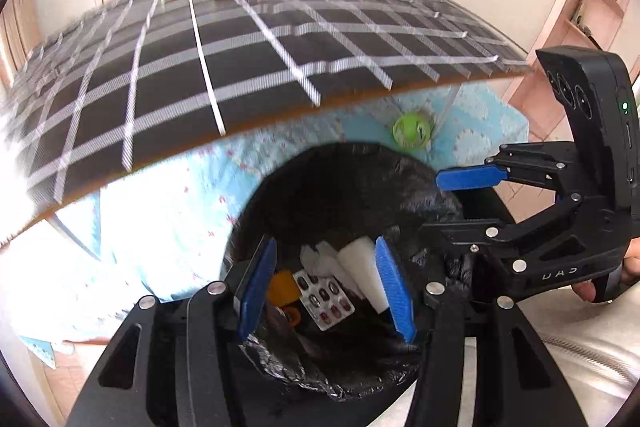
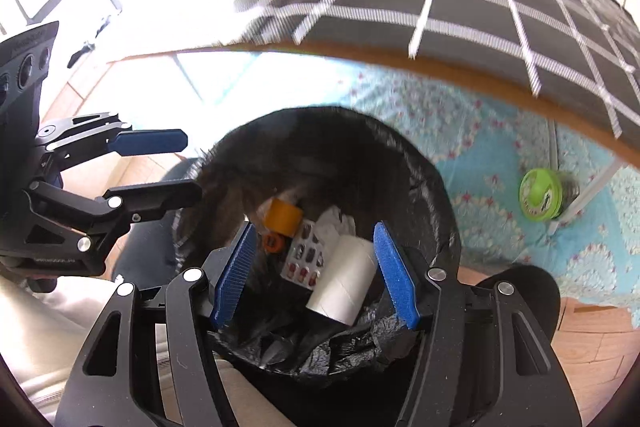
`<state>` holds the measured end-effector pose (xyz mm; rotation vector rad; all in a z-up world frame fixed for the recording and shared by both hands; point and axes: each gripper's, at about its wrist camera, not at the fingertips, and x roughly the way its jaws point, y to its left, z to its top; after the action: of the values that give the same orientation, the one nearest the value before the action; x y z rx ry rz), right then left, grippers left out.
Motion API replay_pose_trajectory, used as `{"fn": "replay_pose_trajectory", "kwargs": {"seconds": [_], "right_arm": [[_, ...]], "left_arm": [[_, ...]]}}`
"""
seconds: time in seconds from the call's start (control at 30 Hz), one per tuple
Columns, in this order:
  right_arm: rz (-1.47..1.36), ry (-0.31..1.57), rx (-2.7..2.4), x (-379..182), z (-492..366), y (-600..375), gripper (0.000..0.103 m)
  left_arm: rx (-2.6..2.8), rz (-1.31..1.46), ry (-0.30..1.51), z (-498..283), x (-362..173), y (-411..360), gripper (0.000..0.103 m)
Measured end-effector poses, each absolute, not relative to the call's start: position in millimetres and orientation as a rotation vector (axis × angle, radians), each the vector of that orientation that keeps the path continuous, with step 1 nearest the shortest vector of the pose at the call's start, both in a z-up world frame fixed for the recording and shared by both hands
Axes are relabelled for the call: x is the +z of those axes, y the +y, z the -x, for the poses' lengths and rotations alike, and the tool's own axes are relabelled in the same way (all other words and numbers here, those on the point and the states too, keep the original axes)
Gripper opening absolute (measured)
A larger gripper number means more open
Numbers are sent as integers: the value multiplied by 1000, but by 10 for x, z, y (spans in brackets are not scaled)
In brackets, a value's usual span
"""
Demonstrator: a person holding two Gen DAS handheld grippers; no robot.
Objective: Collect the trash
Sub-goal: 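Move both open tools back over the remaining items on the bed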
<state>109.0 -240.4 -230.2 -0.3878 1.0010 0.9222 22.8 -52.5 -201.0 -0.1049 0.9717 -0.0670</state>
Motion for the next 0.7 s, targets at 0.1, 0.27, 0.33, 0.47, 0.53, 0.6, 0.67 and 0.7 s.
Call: {"fn": "replay_pose_trajectory", "kwargs": {"seconds": [0.1, 0.27, 0.33, 0.47, 0.53, 0.6, 0.67, 0.7], "right_arm": [[377, 964, 939, -2142, -1071, -2391, 61], [364, 895, 963, -1871, -1062, -2354, 61], [360, 869, 966, -1773, -1066, -2328, 61], [353, 823, 977, -1548, -1126, -2276, 61], [355, 798, 980, -1466, -1169, -2236, 61], [356, 777, 976, -1388, -1229, -2189, 61], [353, 761, 978, -1304, -1304, -2148, 61], [352, 753, 977, -1273, -1355, -2115, 61]], "left_arm": [[-59, 80, 930, -219, -1831, -485, 50], [-35, 51, 867, -263, -1548, -379, 50], [-25, 40, 844, -297, -1469, -336, 50], [2, 44, 801, -375, -1267, -149, 50], [18, 33, 785, -436, -1175, -91, 50], [34, 25, 771, -493, -1090, -11, 50], [47, 28, 760, -552, -1041, 77, 50], [58, 33, 756, -575, -1021, 125, 50]]}}
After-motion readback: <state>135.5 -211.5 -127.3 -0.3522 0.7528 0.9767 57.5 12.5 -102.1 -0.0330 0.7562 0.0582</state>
